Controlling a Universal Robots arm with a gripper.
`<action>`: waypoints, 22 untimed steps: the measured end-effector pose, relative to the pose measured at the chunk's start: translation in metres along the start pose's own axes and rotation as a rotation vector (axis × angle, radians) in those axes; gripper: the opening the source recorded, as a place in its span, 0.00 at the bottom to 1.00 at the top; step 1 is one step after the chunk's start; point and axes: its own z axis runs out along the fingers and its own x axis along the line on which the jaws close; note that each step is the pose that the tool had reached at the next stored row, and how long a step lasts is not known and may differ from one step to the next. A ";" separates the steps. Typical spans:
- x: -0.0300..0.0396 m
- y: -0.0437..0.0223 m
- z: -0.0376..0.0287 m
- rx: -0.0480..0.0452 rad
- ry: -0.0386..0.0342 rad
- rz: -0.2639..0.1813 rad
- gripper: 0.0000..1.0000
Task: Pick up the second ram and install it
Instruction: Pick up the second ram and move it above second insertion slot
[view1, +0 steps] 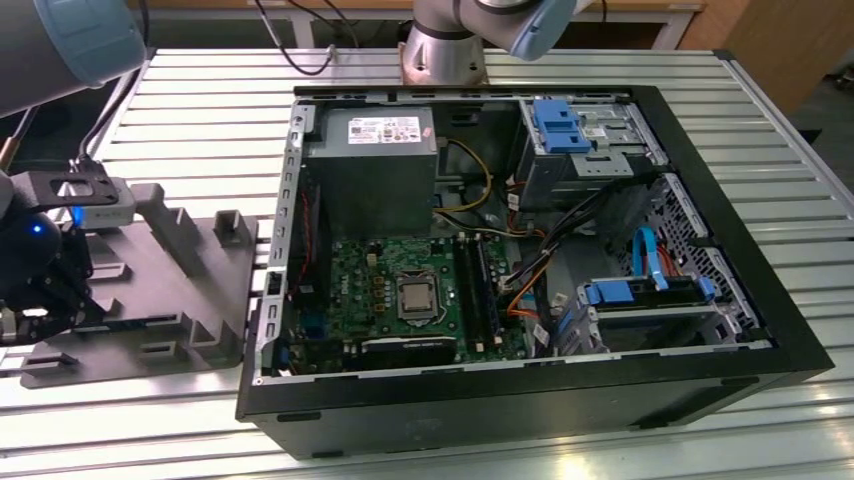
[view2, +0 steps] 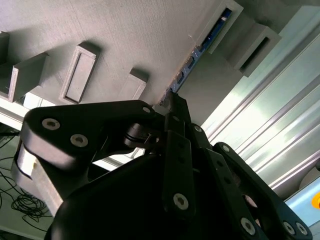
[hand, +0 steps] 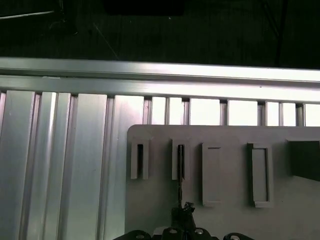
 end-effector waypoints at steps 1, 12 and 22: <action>0.0000 0.0000 0.0001 0.0001 0.0000 0.000 0.11; 0.0000 0.0000 0.0003 0.0000 0.0000 0.000 0.30; 0.0001 -0.0002 0.0049 -0.0002 0.0007 -0.017 0.30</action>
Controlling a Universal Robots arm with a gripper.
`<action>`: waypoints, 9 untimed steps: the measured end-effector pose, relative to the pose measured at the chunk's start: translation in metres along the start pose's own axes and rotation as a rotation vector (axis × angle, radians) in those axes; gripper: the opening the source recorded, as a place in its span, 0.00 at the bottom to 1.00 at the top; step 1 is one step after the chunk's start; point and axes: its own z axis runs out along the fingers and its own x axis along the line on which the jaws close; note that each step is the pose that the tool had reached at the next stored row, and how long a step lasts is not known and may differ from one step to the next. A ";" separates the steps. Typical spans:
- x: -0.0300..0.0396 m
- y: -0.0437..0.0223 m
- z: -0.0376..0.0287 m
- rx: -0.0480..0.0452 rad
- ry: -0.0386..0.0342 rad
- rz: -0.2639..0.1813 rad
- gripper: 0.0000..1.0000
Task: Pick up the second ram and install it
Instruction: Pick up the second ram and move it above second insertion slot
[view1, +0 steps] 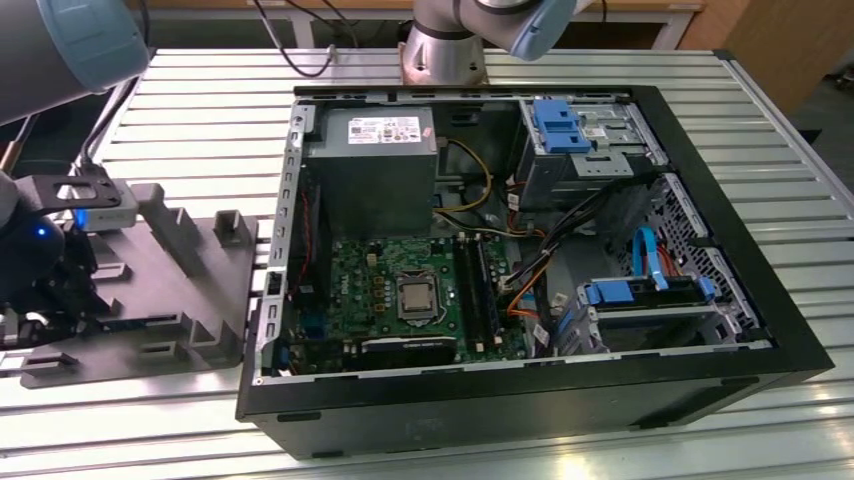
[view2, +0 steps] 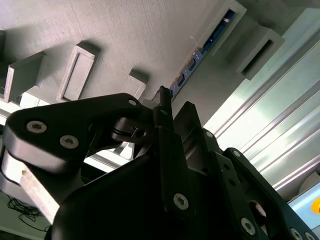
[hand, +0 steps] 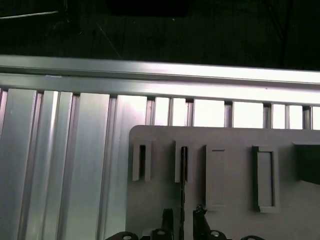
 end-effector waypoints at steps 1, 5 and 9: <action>0.0000 0.0000 0.0008 -0.0001 0.0001 -0.003 0.30; 0.0001 -0.0001 0.0039 -0.0003 0.0007 -0.015 0.30; 0.0002 -0.0001 0.0069 -0.0005 0.0012 -0.026 0.30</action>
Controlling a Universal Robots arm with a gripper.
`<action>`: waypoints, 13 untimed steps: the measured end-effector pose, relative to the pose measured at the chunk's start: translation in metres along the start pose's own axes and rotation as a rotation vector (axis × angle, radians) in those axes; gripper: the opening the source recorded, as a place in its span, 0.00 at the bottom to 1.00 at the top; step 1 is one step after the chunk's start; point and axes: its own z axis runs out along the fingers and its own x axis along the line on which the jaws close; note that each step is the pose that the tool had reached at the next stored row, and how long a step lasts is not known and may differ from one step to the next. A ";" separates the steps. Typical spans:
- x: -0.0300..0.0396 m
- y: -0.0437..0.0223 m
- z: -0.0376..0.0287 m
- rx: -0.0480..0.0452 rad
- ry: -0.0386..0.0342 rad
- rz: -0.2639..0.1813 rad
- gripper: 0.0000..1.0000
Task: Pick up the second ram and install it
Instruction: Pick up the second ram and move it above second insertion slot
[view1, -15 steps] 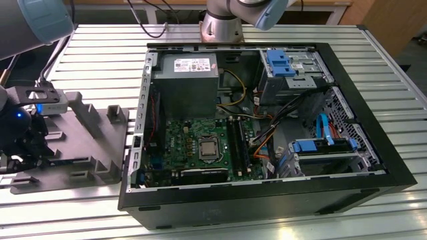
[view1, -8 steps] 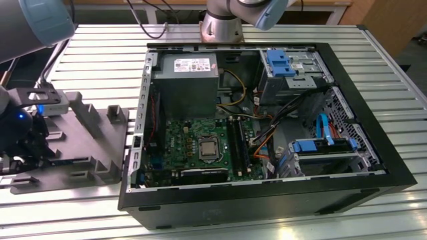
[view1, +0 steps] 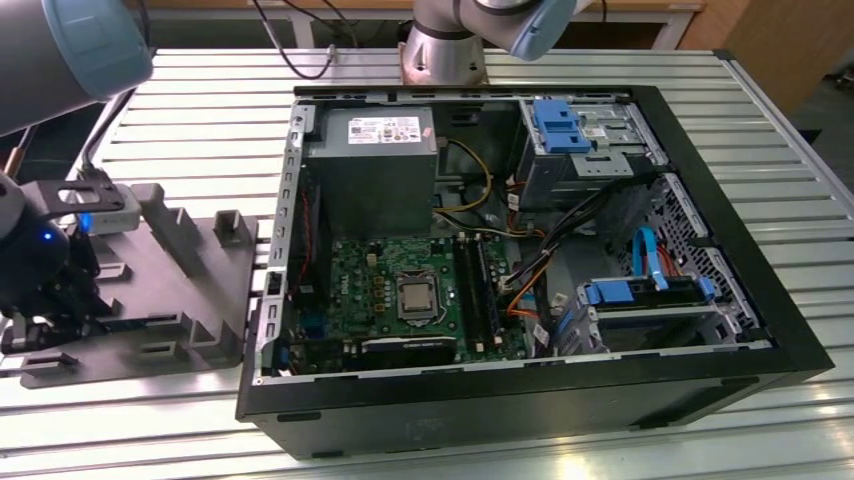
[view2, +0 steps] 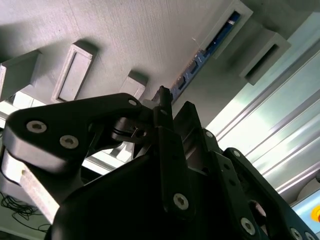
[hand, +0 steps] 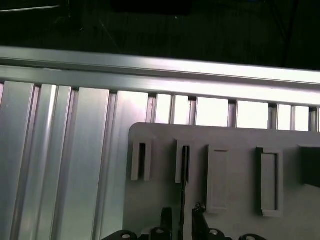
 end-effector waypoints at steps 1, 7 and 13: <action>0.0000 0.0001 0.0007 -0.0001 0.0002 -0.003 0.30; 0.0000 0.0004 0.0033 -0.0003 0.0007 -0.014 0.30; 0.0000 0.0004 0.0035 -0.0002 0.0007 -0.014 0.30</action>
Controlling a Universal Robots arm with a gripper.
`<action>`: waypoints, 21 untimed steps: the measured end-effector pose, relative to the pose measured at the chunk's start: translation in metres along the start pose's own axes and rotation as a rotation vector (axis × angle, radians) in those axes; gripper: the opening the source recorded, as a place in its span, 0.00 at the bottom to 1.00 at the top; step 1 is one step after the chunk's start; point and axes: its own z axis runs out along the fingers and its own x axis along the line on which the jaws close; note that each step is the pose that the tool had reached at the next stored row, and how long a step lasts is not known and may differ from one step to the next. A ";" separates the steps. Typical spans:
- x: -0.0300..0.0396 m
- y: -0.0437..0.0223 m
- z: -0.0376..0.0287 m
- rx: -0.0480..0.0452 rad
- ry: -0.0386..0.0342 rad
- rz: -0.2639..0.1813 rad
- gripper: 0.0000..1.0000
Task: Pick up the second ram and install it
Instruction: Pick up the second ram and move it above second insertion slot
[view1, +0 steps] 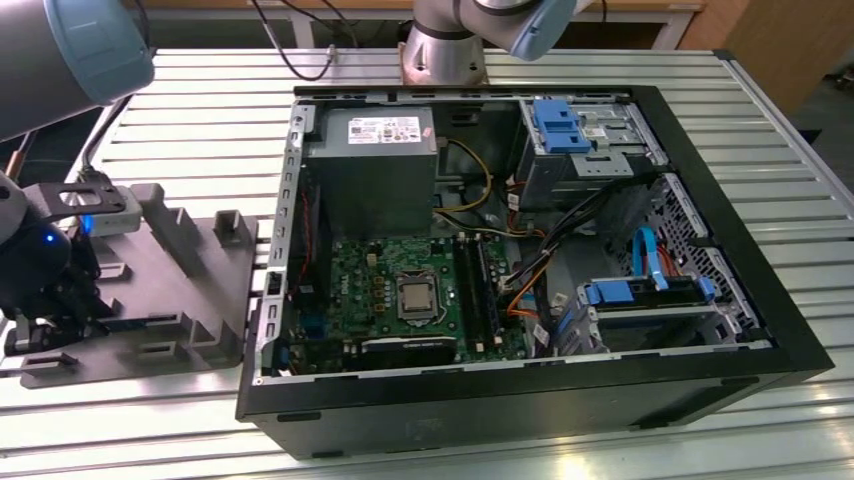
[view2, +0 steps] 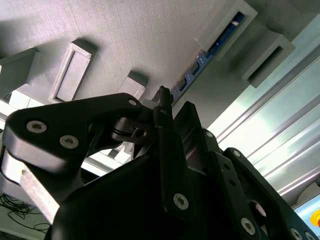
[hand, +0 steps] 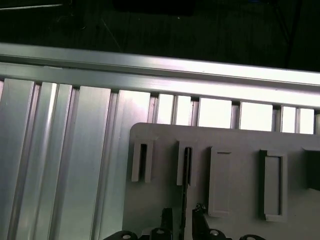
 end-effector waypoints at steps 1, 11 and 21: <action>0.0000 0.0000 0.0000 0.0000 0.0000 0.000 0.28; 0.0000 0.0000 0.0000 0.0000 0.0002 0.000 0.12; -0.0001 0.0000 0.0003 0.0011 -0.0018 0.049 0.12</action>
